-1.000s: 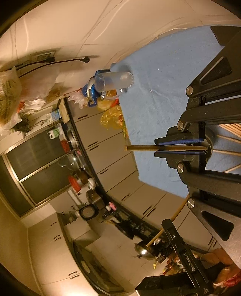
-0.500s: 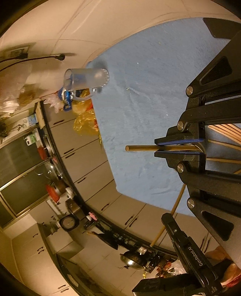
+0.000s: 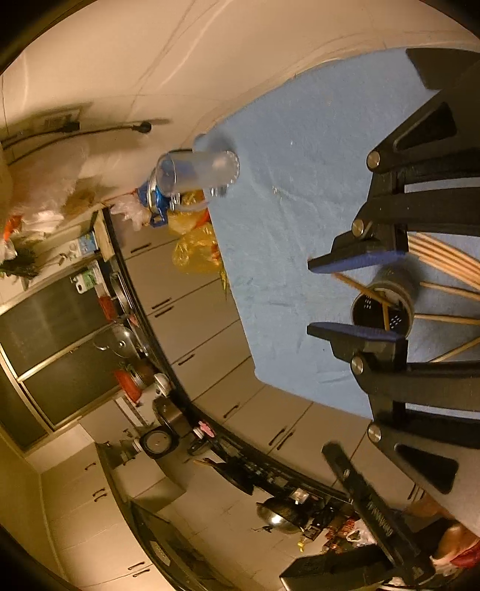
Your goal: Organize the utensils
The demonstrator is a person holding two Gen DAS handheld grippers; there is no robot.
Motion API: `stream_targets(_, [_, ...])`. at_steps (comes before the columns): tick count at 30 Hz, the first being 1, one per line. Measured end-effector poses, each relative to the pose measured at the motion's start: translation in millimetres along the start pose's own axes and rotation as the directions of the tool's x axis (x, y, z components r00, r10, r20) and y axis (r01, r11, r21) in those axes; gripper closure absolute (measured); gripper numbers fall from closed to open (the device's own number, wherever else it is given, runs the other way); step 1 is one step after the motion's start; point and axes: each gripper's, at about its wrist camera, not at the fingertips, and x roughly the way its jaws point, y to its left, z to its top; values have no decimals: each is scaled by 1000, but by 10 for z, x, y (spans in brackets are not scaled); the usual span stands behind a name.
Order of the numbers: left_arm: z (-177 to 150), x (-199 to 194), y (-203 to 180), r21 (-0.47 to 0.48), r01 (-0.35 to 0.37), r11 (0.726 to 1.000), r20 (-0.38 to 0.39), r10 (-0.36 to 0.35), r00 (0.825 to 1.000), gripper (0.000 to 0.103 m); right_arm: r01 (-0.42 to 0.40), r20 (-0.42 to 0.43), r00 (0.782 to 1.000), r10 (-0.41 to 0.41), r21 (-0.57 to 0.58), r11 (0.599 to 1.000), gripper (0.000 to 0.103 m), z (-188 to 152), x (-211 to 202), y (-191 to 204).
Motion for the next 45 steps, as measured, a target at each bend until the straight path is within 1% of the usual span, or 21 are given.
stream_targets(5, [-178, -310, 116, 8, 6, 1000, 41, -7, 999, 76, 34, -14, 999, -34, 31, 999, 57, -211, -179, -168])
stream_targets(7, [-281, -400, 171, 8, 15, 1000, 47, -15, 999, 75, 58, -25, 998, -57, 54, 997, 56, -352, -231, -280])
stream_targets(11, [-659, -493, 342, -8, 14, 1000, 27, -14, 1000, 71, 76, -111, 992, -64, 106, 991, 56, -697, -153, -517])
stream_targets(13, [-888, -430, 437, -24, 16, 1000, -26, -16, 1000, 71, 100, -168, 983, -75, 141, 985, 58, -897, -67, -638])
stream_targets(15, [-1142, -283, 518, -41, 6, 999, -106, -10, 994, 71, 111, -215, 974, -74, 167, 980, 65, -1065, 14, -723])
stream_targets(16, [-1238, -223, 533, -46, -5, 999, -136, -1, 991, 71, 123, -253, 964, -76, 174, 977, 66, -1179, 78, -758])
stream_targets(17, [-1372, -149, 559, -51, -1, 999, -179, -8, 984, 71, 126, -276, 958, -72, 181, 975, 67, -1242, 122, -782])
stream_targets(20, [-1593, -33, 551, -41, 6, 999, -256, -16, 967, 71, 133, -345, 937, -58, 198, 971, 68, -1432, 258, -816])
stream_targets(22, [-1675, -25, 526, -17, 12, 1000, -272, -16, 962, 71, 142, -382, 923, -56, 201, 969, 68, -1515, 349, -800])
stream_targets(24, [-1744, -45, 500, 21, 8, 1000, -280, -2, 960, 71, 141, -403, 914, -49, 202, 969, 68, -1584, 423, -769])
stream_targets(26, [-1780, -65, 509, 38, 7, 999, -283, 4, 959, 71, 156, -420, 905, -64, 187, 970, 68, -1637, 511, -732])
stream_targets(31, [-1868, -123, 634, 34, -1, 999, -298, 11, 955, 71, 184, -473, 877, -88, 160, 970, 68, -1730, 832, -568])
stream_targets(32, [-1875, -119, 663, 31, -4, 1000, -303, 14, 953, 71, 184, -478, 874, -88, 157, 970, 71, -1746, 888, -544])
stream_targets(33, [-1886, -132, 685, 29, -7, 1000, -305, 16, 952, 71, 188, -485, 869, -95, 147, 971, 80, -1765, 937, -521])
stream_targets(35, [-1909, -153, 738, 25, -13, 1000, -308, 20, 951, 71, 212, -503, 856, -121, 128, 969, 88, -1795, 1016, -482])
stream_targets(36, [-1916, -156, 761, 23, -16, 1000, -312, 22, 950, 71, 211, -509, 853, -119, 128, 969, 90, -1811, 1049, -471])
stream_targets(38, [-1929, -158, 797, 16, -20, 1000, -314, 25, 949, 71, 223, -518, 843, -144, 92, 971, 91, -1842, 1104, -427])
stream_targets(40, [-1934, -148, 811, 12, -22, 1000, -318, 25, 948, 71, 220, -509, 846, -155, 68, 973, 92, -1848, 1114, -395])
stream_targets(42, [-1938, -123, 811, 8, -22, 1000, -323, 23, 946, 71, 237, -510, 840, -185, 40, 971, 92, -1845, 1110, -401])
stream_targets(44, [-1938, -93, 791, 7, -15, 1000, -328, 17, 944, 71, 233, -517, 838, -173, 53, 971, 93, -1850, 1108, -448])
stream_targets(45, [-1935, -74, 777, 10, -14, 1000, -332, 16, 943, 71, 241, -519, 835, -184, 43, 970, 94, -1850, 1086, -474])
